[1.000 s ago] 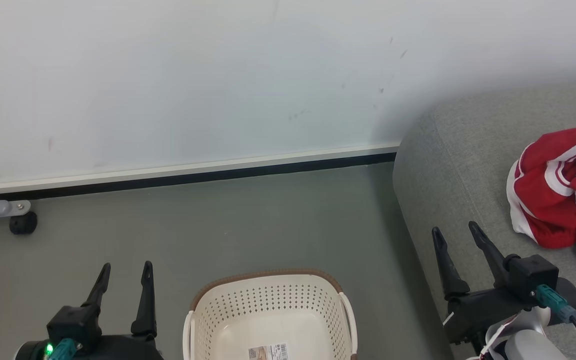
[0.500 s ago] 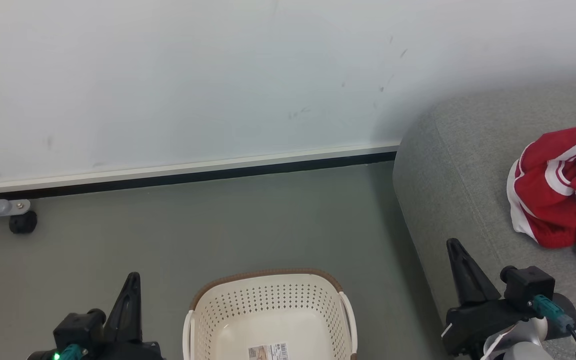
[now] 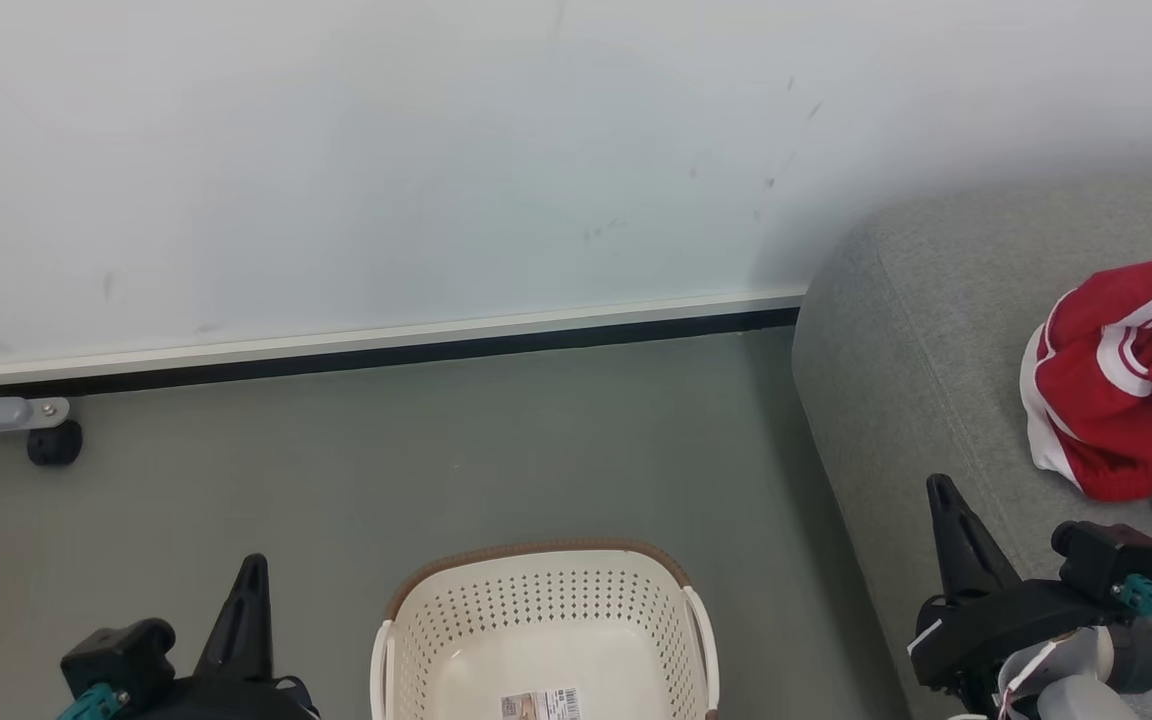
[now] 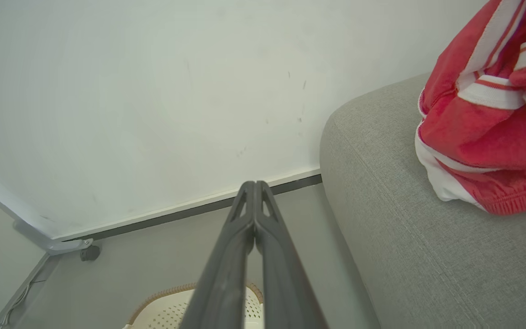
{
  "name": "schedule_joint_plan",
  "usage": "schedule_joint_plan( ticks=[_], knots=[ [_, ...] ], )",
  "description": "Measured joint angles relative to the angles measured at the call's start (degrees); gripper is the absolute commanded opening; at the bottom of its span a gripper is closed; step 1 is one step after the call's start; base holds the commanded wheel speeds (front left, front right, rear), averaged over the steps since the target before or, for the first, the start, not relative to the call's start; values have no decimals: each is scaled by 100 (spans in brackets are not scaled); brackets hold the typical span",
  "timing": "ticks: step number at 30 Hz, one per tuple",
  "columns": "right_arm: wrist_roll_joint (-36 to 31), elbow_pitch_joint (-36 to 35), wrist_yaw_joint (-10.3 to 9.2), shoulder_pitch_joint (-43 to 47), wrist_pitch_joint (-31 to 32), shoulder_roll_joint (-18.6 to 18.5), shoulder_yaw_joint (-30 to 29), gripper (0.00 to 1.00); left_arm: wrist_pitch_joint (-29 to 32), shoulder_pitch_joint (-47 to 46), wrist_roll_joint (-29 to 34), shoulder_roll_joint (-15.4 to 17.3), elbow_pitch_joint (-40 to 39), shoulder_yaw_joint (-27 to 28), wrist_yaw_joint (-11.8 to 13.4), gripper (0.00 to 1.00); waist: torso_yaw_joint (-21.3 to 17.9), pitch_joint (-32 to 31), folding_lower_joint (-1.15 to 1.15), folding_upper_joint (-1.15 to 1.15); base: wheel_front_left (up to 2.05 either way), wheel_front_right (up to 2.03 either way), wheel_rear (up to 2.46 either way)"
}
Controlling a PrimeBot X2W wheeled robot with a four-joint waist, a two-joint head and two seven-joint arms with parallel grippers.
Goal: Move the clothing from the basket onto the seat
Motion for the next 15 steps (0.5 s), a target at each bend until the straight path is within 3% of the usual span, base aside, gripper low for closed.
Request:
schedule_joint_plan(
  ticks=[15],
  knots=[
    [1102, 65, 176, 31, 282, 186, -460, 0, 234, -32, -1124, -124, 149, 238, -201, 0, 48, -24, 0, 0, 0, 0, 0]
  ],
)
